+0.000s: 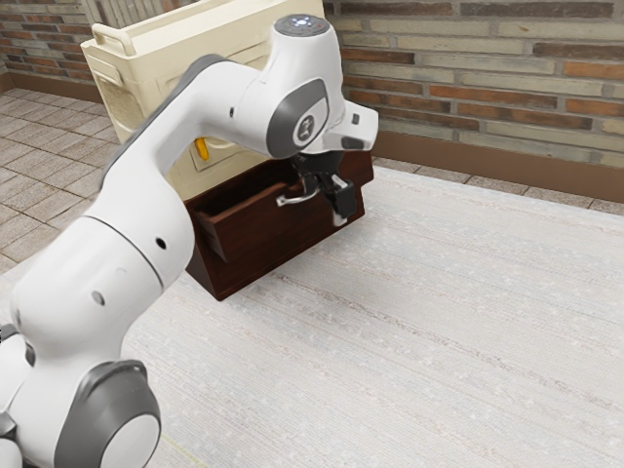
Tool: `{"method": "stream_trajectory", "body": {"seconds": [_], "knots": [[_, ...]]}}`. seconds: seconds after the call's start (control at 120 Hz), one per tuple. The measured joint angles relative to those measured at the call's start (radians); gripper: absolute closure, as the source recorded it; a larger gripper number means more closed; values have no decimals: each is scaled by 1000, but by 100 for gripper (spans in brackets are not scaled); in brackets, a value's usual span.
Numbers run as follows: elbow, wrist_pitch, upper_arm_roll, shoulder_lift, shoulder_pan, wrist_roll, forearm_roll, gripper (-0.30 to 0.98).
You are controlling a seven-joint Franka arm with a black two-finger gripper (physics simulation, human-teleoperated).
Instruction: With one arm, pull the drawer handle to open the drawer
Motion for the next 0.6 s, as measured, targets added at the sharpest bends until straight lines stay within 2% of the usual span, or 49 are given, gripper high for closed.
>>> {"method": "stream_trajectory", "body": {"seconds": [0.142, 0.25, 0.6], "knots": [[0, -12, 2, -1, -11, 0, -1, -1], [0, -29, -3, -10, -12, 0, -1, 4], [-12, -67, -5, -25, -46, -2, -5, 1]]}}
